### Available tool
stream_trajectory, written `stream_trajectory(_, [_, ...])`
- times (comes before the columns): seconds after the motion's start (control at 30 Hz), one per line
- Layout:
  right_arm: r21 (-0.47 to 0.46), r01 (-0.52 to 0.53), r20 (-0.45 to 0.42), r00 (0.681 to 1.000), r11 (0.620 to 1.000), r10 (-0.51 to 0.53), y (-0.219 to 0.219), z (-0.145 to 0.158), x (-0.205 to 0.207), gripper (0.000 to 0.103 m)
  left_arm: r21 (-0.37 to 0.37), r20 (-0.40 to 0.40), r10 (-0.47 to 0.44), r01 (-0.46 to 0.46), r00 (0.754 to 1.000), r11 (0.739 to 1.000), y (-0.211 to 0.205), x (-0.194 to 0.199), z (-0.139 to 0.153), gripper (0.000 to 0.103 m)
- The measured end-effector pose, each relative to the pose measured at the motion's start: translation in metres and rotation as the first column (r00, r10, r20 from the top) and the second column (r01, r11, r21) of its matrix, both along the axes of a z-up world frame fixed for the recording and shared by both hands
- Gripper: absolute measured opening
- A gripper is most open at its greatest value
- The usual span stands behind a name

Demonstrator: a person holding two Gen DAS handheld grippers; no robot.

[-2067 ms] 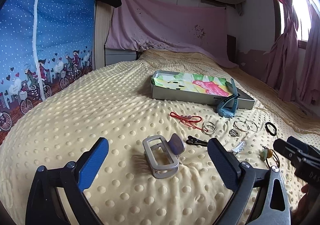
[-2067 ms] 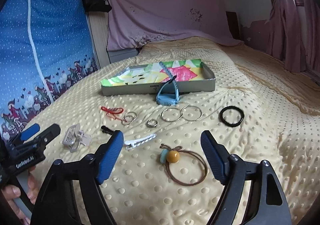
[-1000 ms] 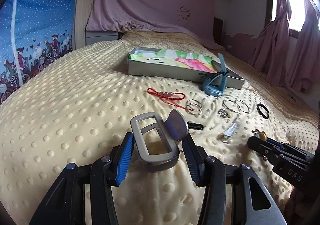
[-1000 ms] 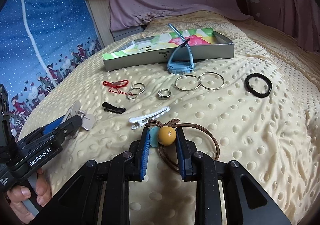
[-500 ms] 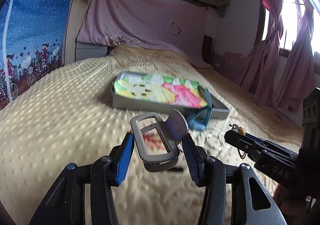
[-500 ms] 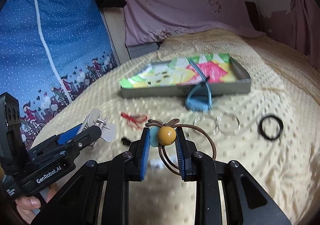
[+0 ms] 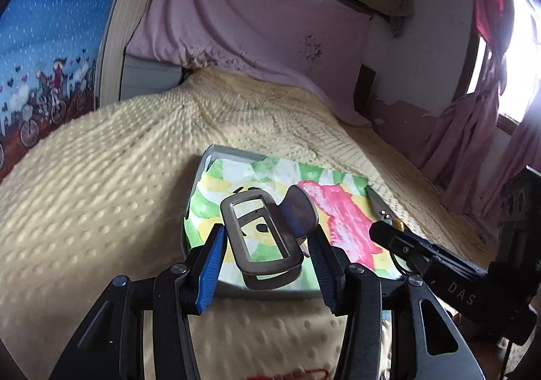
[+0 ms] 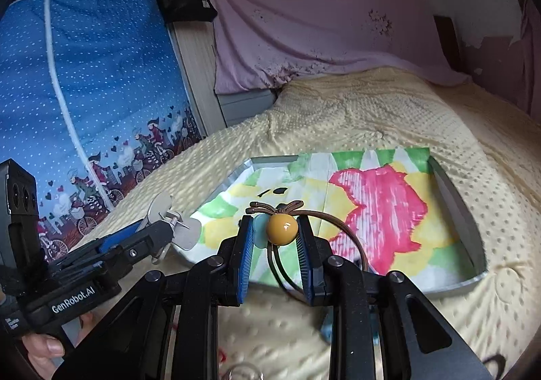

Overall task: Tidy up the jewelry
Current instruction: 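Move the hair tie into the tray with right tool while left drops the holder, then move the right tool toward the white hair clip while the left tool approaches the black clip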

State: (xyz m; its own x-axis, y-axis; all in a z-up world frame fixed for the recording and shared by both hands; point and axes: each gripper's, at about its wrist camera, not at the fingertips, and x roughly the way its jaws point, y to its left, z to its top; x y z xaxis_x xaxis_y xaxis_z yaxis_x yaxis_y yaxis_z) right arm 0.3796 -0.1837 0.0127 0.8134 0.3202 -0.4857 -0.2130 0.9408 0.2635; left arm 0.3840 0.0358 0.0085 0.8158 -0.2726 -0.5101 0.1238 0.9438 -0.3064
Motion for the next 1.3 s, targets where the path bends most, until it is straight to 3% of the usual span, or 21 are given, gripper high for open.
stream_trajectory(0.2, [-0.046, -0.022, -0.106, 0.994, 0.999, 0.017, 0.009, -0.033, 0.036, 0.022, 0.032, -0.105, 0.000, 0.003, 0.994, 0.999, -0.001, 0.031, -0.023, 0.047])
stream_trajectory(0.43, [-0.134, -0.063, -0.235, 0.971, 0.989, 0.030, 0.017, -0.062, 0.061, 0.022, 0.075, -0.162, -0.023, 0.035, 0.987, 0.997, -0.009, 0.039, -0.033, 0.047])
stream_trajectory(0.6, [-0.150, -0.065, -0.282, 0.959, 0.987, 0.021, 0.015, -0.071, 0.068, 0.022, 0.118, -0.200, -0.015, 0.039, 0.980, 0.992, -0.015, 0.044, -0.036, 0.047])
stream_trajectory(0.7, [-0.143, -0.063, -0.281, 0.959, 0.988, 0.020, 0.012, -0.071, 0.067, 0.023, 0.108, -0.198, -0.016, 0.038, 0.980, 0.993, -0.014, 0.044, -0.036, 0.049])
stream_trajectory(0.8, [-0.139, -0.050, -0.275, 0.961, 0.989, 0.010, 0.009, -0.071, 0.065, 0.025, 0.070, -0.173, -0.009, 0.022, 0.985, 0.997, -0.010, 0.039, -0.034, 0.060])
stream_trajectory(0.87, [-0.127, -0.041, -0.257, 0.966, 0.991, 0.007, 0.005, -0.068, 0.061, 0.032, 0.054, -0.151, -0.002, 0.010, 0.989, 0.999, -0.009, 0.035, -0.032, 0.069])
stream_trajectory(0.93, [-0.118, -0.017, -0.222, 0.975, 0.993, -0.010, -0.001, -0.062, 0.053, 0.042, 0.051, -0.138, 0.013, -0.006, 0.990, 0.999, -0.009, 0.029, -0.030, 0.071])
stream_trajectory(1.07, [-0.123, 0.013, -0.147, 0.989, 0.992, -0.032, -0.008, -0.047, 0.035, 0.047, 0.021, -0.110, 0.032, -0.029, 0.993, 0.999, -0.004, 0.016, -0.025, 0.077])
stream_trajectory(1.1, [-0.129, 0.024, -0.135, 0.990, 0.991, -0.041, -0.010, -0.044, 0.032, 0.053, 0.011, -0.101, 0.037, -0.036, 0.994, 0.999, -0.003, 0.012, -0.024, 0.078])
stream_trajectory(1.17, [-0.135, 0.051, -0.100, 0.993, 0.990, -0.065, -0.015, -0.037, 0.022, 0.059, 0.018, -0.070, 0.079, -0.078, 0.994, 0.997, -0.002, 0.002, -0.019, 0.093])
stream_trajectory(1.3, [-0.106, 0.086, -0.053, 0.994, 0.991, -0.092, -0.028, -0.027, 0.003, 0.068, 0.031, 0.008, 0.104, -0.105, 0.995, 0.994, 0.001, -0.020, -0.010, 0.098])
